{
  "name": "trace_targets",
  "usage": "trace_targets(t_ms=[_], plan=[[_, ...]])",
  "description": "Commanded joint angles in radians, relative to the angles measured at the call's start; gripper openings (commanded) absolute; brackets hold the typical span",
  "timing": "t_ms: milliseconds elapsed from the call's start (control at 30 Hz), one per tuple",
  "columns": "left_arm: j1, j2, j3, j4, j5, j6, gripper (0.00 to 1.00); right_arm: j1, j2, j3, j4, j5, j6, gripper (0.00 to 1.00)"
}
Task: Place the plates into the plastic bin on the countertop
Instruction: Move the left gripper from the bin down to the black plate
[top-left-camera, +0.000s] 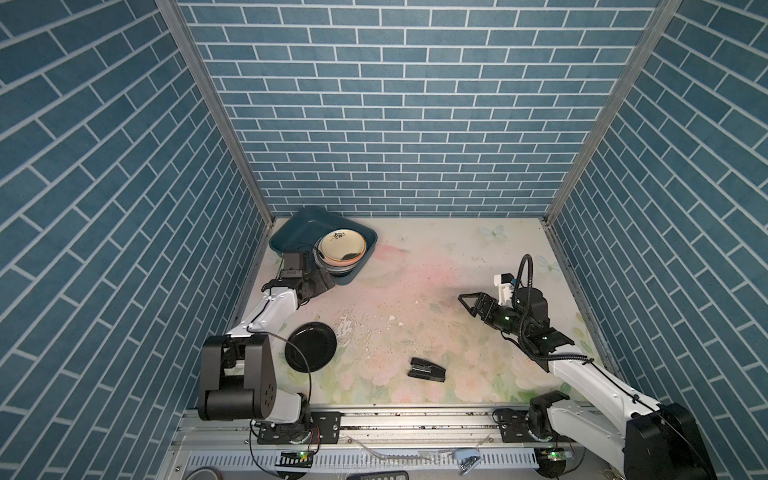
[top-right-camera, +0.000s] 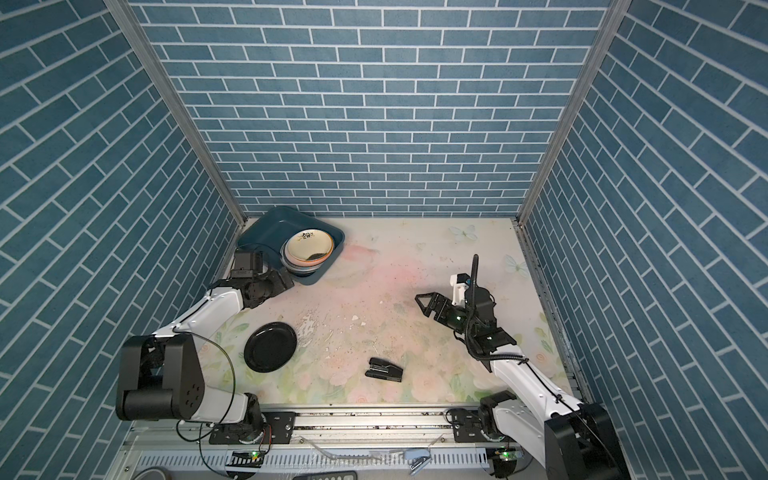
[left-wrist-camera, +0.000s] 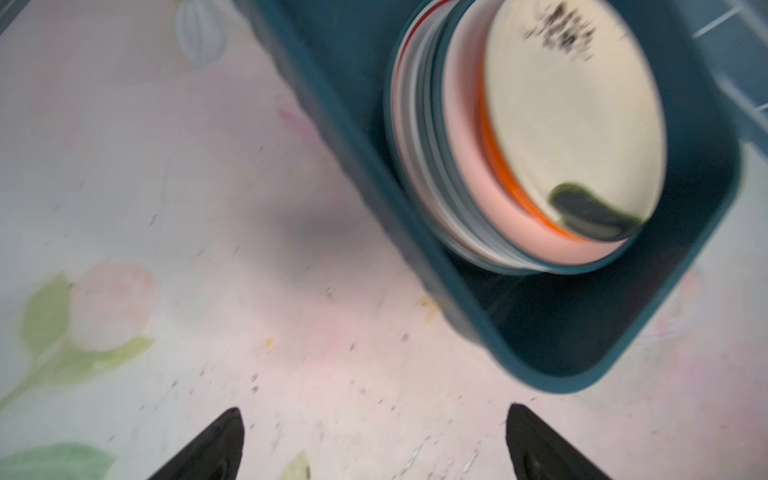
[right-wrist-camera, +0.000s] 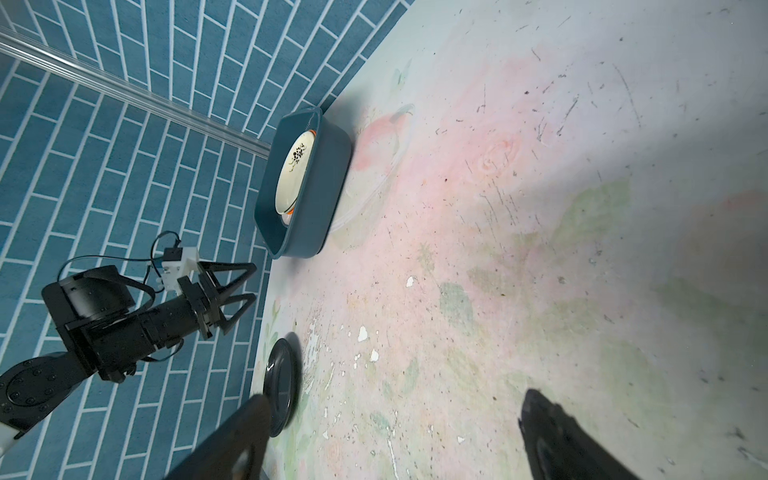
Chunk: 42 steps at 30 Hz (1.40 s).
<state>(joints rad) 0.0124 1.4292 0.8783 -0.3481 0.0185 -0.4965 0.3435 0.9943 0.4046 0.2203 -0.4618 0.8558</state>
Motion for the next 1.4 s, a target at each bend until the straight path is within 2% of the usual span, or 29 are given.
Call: trace_targets(t_ms=[0,100,333,533,867,1167,1367], plan=[[-0.003,-0.042,0.004,-0.152,-0.145,0.002,0.99,-0.004,-0.041,-0.001,0.005,0.014,-0.045,0.94],[-0.003,-0.069,-0.003,-0.218,-0.160,-0.010,1.00,-0.005,-0.067,-0.012,-0.007,0.014,-0.056,0.94],[-0.003,-0.150,-0.079,-0.243,-0.101,-0.049,1.00,-0.005,-0.141,-0.050,0.002,0.041,-0.050,0.94],[-0.003,-0.176,-0.157,-0.232,-0.071,-0.056,1.00,-0.008,-0.178,-0.028,-0.095,0.075,-0.110,0.94],[-0.003,-0.145,-0.244,-0.154,-0.020,-0.048,1.00,-0.013,-0.148,-0.020,-0.093,0.076,-0.120,0.94],[-0.012,-0.065,-0.298,-0.029,0.072,-0.083,1.00,-0.014,-0.128,-0.015,-0.086,0.074,-0.116,0.94],[-0.073,0.010,-0.274,0.019,0.074,-0.091,1.00,-0.014,-0.116,-0.007,-0.089,0.074,-0.117,0.94]])
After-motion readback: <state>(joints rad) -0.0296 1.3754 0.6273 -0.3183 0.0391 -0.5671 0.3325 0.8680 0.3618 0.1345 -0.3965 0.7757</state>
